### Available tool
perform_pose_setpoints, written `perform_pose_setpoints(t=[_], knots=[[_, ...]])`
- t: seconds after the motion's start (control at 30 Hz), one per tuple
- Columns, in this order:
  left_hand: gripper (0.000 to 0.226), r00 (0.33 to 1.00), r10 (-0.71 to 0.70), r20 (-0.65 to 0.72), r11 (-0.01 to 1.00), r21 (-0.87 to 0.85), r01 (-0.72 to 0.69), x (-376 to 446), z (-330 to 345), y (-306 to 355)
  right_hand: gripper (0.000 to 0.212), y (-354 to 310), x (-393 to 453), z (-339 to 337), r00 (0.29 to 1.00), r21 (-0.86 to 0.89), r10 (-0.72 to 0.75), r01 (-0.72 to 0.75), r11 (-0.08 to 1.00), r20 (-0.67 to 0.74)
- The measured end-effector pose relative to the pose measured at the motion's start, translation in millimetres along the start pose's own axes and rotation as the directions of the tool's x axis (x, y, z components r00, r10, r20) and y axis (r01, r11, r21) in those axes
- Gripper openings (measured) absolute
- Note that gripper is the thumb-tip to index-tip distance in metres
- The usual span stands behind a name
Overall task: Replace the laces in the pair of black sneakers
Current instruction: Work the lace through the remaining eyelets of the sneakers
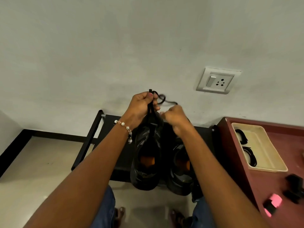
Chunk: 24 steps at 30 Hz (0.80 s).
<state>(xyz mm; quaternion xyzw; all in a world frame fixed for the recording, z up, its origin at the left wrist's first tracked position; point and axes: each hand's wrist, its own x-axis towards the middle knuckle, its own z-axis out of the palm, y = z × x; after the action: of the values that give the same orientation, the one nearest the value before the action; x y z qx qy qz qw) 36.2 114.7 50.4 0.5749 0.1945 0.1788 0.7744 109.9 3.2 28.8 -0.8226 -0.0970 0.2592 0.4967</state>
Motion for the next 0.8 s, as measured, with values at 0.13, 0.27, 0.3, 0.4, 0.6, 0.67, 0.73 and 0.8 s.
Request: perform_pose_setpoints(t=[0.13,0.27,0.3,0.4,0.6,0.67,0.73,0.8], knots=[[0.030,1.000,-0.030,-0.006,0.999,0.034,0.030,1,9,7,0.068,42,-10,42,0.989,-0.126,0.000,0.020,0.992,0.150],[0.029,1.000,-0.020,-0.014,0.990,0.137,0.022,7,17,18,0.116,52,-10,58,0.994,-0.263,0.020,0.008,0.965,0.106],[0.030,1.000,-0.021,-0.015,0.987,0.159,0.023,8,19,20,0.118,55,-8,59,0.994,-0.242,0.036,-0.010,0.970,0.102],[0.031,1.000,-0.018,-0.016,0.975,0.219,0.021,9,21,28,0.116,62,-4,63,0.994,-0.185,0.019,0.001,0.983,0.105],[0.029,0.998,0.056,-0.021,0.989,0.140,-0.053,5,31,86,0.111,67,-1,66,0.997,-0.157,0.011,0.002,0.988,0.077],[0.029,0.995,0.100,0.000,0.987,0.129,-0.099,1,41,111,0.110,67,0,66,0.997,-0.151,0.022,-0.010,0.988,0.078],[0.030,0.989,0.148,0.023,0.983,0.104,-0.150,-3,53,137,0.109,68,0,67,0.997,-0.140,0.015,-0.004,0.990,0.079],[0.029,0.981,0.192,0.039,0.976,0.093,-0.195,-6,62,157,0.109,68,1,67,0.996,-0.134,0.025,-0.013,0.991,0.085]])
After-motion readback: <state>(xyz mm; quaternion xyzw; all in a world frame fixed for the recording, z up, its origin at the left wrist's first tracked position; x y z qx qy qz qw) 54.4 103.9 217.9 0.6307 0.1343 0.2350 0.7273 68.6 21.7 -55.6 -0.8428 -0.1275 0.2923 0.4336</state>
